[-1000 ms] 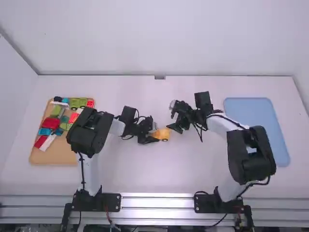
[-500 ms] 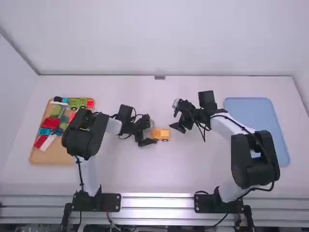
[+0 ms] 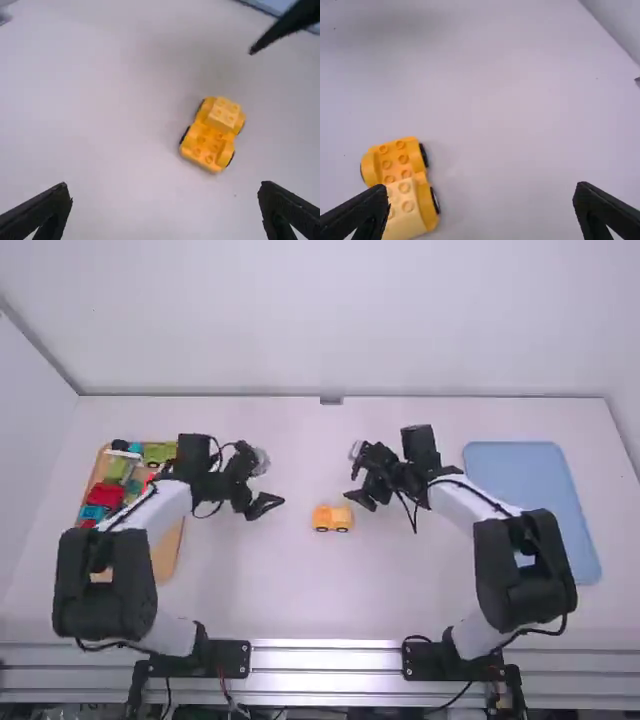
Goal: Assemble lego blocks to make yellow taxi
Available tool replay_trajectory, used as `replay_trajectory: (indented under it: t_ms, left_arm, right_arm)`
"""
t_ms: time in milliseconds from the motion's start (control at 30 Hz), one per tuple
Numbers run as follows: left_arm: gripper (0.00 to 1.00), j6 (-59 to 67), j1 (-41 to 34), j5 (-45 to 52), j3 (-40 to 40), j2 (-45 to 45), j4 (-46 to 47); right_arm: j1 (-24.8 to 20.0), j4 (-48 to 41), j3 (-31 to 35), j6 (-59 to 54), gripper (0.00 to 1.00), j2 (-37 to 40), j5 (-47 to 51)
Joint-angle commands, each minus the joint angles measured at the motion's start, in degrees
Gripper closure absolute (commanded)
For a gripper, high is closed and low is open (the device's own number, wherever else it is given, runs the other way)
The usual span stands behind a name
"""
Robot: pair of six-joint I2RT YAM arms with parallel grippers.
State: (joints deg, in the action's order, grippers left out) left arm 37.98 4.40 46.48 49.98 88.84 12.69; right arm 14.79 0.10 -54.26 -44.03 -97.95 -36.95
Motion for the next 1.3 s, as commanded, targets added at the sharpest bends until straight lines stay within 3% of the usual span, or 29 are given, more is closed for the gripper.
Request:
replay_trajectory:
  t_ms: [0,200,400,500,733,867,1067,1267]
  left_arm:
    - [0.01,-15.9,2.1,-8.6,0.2,-3.6,1.1]
    - [0.01,-37.6,1.9,-24.6,0.2,-11.9,4.4]
    - [0.01,-39.2,2.7,-21.5,0.3,-21.4,7.6]
    - [0.01,-45.5,3.9,-26.8,0.3,-25.7,10.4]
    - [0.01,-66.1,4.6,-53.5,0.3,-30.2,21.7]
    - [0.01,-70.4,6.0,-61.8,1.3,-29.9,27.6]
    - [0.01,-70.7,15.4,-61.4,5.4,-26.4,34.7]
    - [0.01,-57.3,29.0,-45.4,10.6,-17.5,36.2]
  right_arm:
    - [0.7,1.3,-1.0,4.2,0.02,0.9,2.7]
    - [0.6,5.7,-1.0,8.7,0.02,0.9,3.6]
    - [0.6,6.2,-1.0,9.1,0.02,0.9,3.7]
    - [0.6,6.1,-1.0,9.1,0.02,0.9,3.8]
    - [0.5,7.6,-1.0,9.1,0.02,0.9,3.8]
    - [1.2,9.0,-1.0,9.1,0.02,0.9,3.8]
    - [2.3,10.7,-1.0,9.1,0.02,0.9,3.8]
    - [2.5,11.7,-1.0,9.1,0.02,0.9,3.8]
